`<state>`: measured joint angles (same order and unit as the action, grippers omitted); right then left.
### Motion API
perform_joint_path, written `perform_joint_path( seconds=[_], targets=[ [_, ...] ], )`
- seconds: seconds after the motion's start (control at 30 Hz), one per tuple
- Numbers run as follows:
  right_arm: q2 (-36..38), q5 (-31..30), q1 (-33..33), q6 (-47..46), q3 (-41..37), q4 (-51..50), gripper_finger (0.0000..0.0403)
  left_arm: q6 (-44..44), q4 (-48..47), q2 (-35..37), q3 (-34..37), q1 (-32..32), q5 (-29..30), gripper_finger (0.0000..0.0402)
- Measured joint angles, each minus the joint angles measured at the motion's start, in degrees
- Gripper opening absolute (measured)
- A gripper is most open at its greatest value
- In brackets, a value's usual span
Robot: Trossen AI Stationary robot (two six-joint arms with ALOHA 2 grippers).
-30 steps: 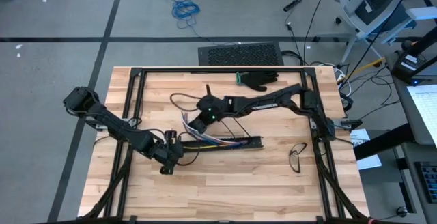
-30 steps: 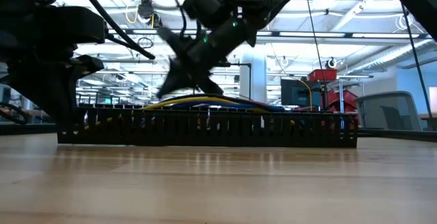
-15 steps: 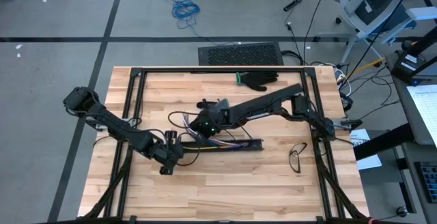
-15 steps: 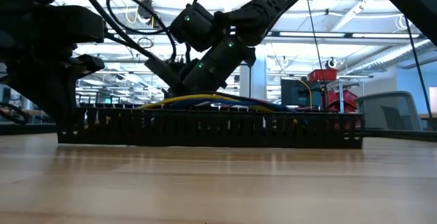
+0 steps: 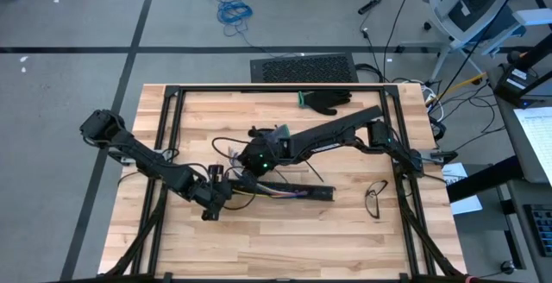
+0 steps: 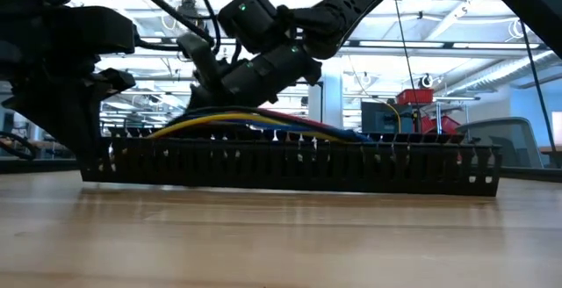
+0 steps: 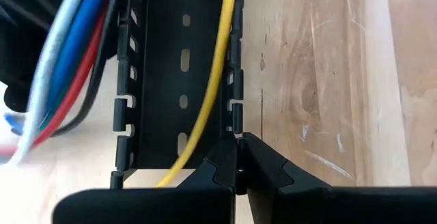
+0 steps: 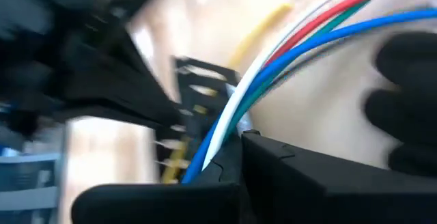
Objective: Ziptie cables
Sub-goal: Put the zip tied cable wires into the black cable duct
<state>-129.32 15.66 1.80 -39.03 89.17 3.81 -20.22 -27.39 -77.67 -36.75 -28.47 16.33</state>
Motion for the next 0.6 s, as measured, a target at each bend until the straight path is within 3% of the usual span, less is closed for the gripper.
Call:
perform_joint_path(
  seconds=[0.2, 0.6],
  targets=[
    [0.0, 3.7, 0.2, -2.4, 0.0, 3.9, 0.0, -0.3, 0.0, 0.0, 0.0, 0.0, 0.0, 0.0018],
    [0.1, 10.8, 0.4, 2.3, 0.0, -2.2, 0.0, -0.4, -0.1, 0.0, 0.0, 0.0, -3.5, 0.0018]
  ],
)
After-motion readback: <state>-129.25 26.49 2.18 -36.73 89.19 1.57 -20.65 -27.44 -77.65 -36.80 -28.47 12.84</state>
